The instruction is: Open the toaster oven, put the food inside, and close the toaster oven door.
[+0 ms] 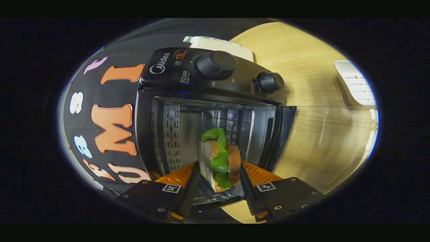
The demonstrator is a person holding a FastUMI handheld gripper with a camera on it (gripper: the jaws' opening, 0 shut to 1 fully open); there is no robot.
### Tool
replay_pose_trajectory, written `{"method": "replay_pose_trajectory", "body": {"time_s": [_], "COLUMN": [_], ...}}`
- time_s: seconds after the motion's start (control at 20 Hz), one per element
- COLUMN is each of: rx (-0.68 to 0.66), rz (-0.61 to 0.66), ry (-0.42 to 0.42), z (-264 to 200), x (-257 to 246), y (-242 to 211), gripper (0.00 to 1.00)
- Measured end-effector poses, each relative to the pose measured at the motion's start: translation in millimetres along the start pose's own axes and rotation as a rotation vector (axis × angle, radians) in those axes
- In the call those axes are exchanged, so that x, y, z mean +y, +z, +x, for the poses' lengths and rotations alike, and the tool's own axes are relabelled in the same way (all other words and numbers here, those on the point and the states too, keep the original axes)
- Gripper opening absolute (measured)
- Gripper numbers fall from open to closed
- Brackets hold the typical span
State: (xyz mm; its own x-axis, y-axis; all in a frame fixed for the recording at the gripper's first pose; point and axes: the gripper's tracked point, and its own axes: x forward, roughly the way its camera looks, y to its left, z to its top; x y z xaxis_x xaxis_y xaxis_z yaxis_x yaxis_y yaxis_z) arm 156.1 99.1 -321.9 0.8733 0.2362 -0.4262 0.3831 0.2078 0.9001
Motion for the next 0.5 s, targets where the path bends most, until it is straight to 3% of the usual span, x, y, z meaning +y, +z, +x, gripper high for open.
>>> {"method": "replay_pose_trajectory", "body": {"time_s": [0.25, 0.4, 0.5], "rx": [0.011, 0.009, 0.031], "rz": [-0.003, 0.005, 0.013], "ry": [-0.048, -0.065, -0.073], "z": [-6, -6, -5], "x": [-8, -13, -15], "y": [0, -1, -6], "gripper": [0.71, 0.93, 0.96]}}
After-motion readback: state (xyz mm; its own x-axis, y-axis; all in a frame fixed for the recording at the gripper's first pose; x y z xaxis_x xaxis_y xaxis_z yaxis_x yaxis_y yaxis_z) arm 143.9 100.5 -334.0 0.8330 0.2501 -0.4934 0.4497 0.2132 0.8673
